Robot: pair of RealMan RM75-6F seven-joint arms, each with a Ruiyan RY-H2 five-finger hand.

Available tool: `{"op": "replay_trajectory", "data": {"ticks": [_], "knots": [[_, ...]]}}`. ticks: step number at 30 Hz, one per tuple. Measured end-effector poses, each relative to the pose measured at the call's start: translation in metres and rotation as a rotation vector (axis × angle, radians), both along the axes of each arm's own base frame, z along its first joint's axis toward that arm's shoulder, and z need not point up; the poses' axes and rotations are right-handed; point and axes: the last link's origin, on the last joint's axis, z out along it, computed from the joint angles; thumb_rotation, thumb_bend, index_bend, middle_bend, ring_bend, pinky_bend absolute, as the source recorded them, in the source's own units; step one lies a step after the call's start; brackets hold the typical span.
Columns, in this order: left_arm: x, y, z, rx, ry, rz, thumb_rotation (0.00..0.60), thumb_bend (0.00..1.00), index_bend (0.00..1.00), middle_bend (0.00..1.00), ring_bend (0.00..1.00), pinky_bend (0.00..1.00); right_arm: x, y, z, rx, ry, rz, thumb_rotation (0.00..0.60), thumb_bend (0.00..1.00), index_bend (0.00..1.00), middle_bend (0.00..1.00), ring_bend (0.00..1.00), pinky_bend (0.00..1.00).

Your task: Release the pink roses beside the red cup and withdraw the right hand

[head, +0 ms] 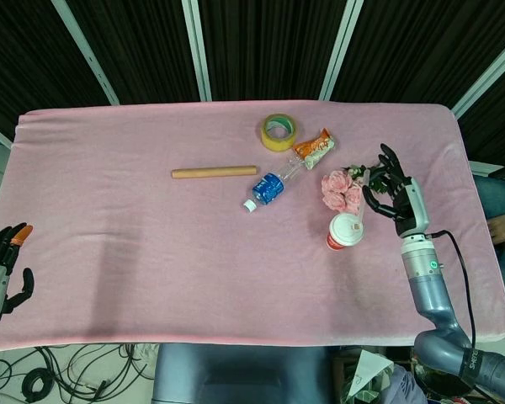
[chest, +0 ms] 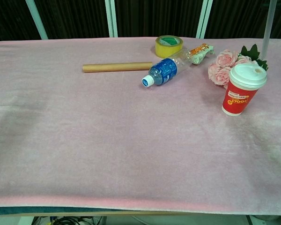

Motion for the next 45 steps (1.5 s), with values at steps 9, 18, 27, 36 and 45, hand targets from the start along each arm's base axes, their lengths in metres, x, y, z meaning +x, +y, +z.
{"op": "replay_trajectory", "data": {"ticks": [9, 18, 27, 36, 45], "knots": [[0.005, 0.001, -0.001, 0.007, -0.005, -0.007, 0.6, 0.65, 0.05, 0.04, 0.0, 0.0, 0.001, 0.003, 0.0, 0.013, 0.028, 0.002, 0.6, 0.35, 0.67, 0.02, 0.04, 0.21], [0.007, 0.002, -0.003, 0.008, -0.012, -0.013, 0.6, 0.65, 0.05, 0.04, 0.0, 0.0, 0.004, 0.004, -0.003, 0.017, 0.031, 0.011, 0.6, 0.35, 0.67, 0.02, 0.04, 0.21], [0.006, 0.002, -0.002, 0.009, -0.006, -0.006, 0.6, 0.65, 0.05, 0.04, 0.0, 0.0, -0.003, 0.002, -0.004, 0.01, 0.038, -0.004, 0.6, 0.35, 0.67, 0.02, 0.04, 0.21], [0.005, 0.002, -0.003, 0.004, 0.002, -0.002, 0.6, 0.65, 0.05, 0.04, 0.0, 0.0, -0.008, 0.0, -0.008, 0.02, 0.035, -0.013, 0.6, 0.35, 0.67, 0.02, 0.04, 0.21], [0.004, 0.002, -0.003, 0.003, 0.003, 0.002, 0.6, 0.65, 0.05, 0.04, 0.0, 0.0, -0.011, -0.002, -0.011, 0.024, 0.034, -0.016, 0.6, 0.35, 0.67, 0.02, 0.04, 0.21]]}}
